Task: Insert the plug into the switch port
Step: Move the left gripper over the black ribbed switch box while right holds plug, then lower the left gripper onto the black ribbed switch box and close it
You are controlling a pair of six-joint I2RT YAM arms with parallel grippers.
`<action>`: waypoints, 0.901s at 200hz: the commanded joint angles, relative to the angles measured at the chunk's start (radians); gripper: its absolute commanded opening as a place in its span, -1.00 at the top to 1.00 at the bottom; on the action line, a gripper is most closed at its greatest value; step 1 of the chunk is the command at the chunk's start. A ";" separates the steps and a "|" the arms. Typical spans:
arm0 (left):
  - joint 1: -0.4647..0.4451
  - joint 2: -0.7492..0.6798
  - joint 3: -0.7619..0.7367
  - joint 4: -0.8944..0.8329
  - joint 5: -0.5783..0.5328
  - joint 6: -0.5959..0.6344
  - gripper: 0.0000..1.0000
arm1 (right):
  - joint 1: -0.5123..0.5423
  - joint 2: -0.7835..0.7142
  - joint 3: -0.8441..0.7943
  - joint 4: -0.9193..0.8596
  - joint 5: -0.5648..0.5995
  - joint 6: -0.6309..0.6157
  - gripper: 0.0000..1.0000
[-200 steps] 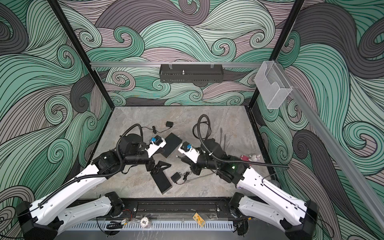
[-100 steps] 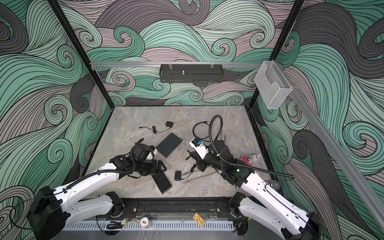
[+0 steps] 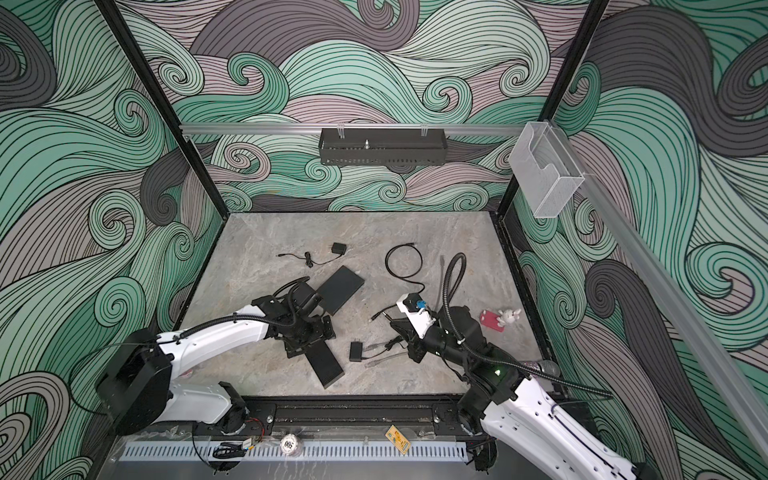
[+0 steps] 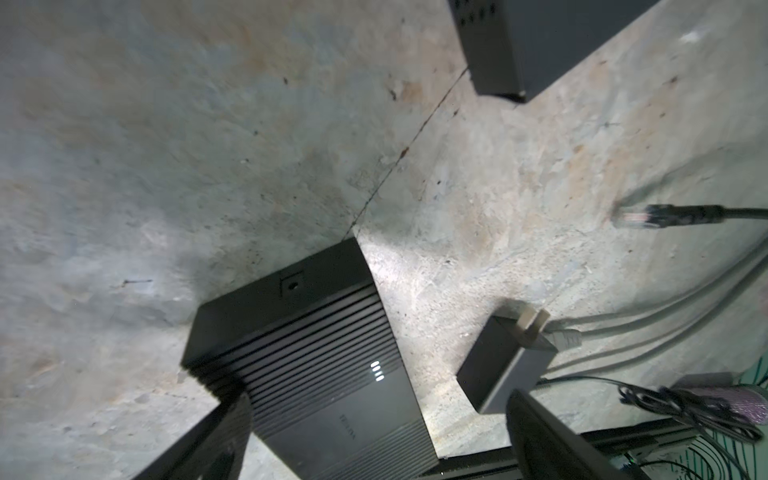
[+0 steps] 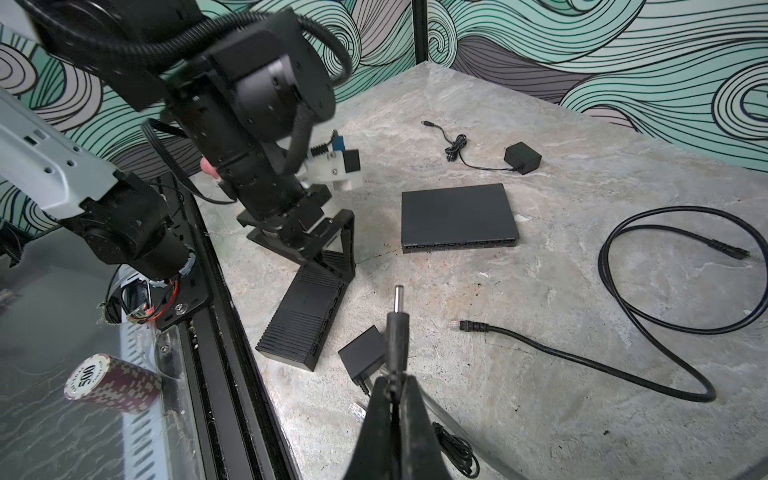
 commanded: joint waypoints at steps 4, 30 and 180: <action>-0.016 0.116 0.054 -0.098 -0.007 -0.069 -0.97 | 0.007 -0.034 -0.018 -0.001 -0.002 0.021 1.00; -0.035 0.225 0.184 -0.310 -0.080 -0.075 -0.97 | 0.006 -0.050 -0.034 0.002 -0.002 0.025 1.00; -0.192 0.340 0.265 -0.407 -0.126 -0.244 -0.95 | 0.007 -0.043 -0.050 0.036 -0.045 0.029 1.00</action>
